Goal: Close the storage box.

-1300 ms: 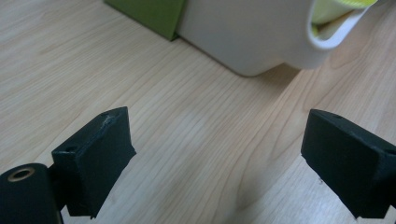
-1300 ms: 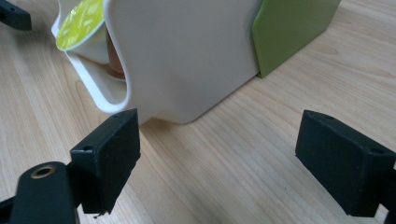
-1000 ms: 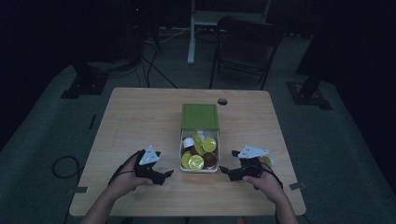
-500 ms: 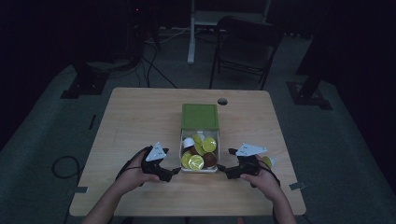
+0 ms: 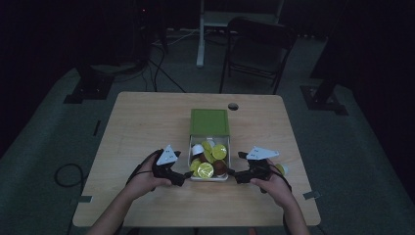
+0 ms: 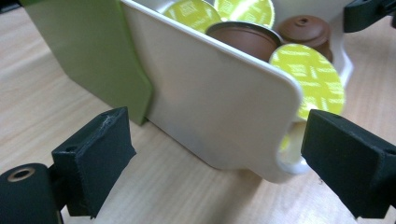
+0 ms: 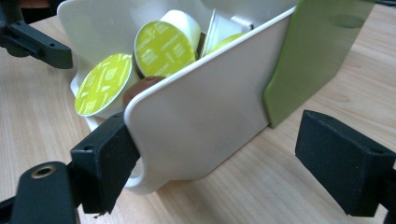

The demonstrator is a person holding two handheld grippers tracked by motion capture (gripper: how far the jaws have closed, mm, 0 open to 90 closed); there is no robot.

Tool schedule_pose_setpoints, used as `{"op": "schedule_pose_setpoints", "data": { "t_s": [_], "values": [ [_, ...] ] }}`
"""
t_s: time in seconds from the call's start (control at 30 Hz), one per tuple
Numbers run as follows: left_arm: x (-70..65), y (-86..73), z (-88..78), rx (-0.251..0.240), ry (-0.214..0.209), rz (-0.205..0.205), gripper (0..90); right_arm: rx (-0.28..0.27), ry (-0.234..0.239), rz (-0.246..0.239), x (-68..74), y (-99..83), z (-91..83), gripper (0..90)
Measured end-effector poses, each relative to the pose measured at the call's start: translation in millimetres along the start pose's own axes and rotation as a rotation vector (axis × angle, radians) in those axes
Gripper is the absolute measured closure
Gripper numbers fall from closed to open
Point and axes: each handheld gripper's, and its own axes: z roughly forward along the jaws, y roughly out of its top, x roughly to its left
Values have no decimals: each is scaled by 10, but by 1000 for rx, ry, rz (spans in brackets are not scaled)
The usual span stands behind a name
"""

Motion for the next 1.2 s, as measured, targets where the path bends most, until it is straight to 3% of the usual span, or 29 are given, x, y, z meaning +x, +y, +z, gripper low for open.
{"op": "schedule_pose_setpoints", "data": {
  "t_s": [0.2, 0.47, 1.2],
  "values": [
    [50, 31, 14, -7, 25, 0, 90, 3, 5, -1, -13, 10, 0, 133],
    [76, 62, 30, 4, 11, 4, 90, 10, 5, -11, -30, 30, 4, 131],
    [191, 109, 82, 14, 31, -7, 90, 26, -6, -11, -100, 105, 69, 131]
  ]
}}
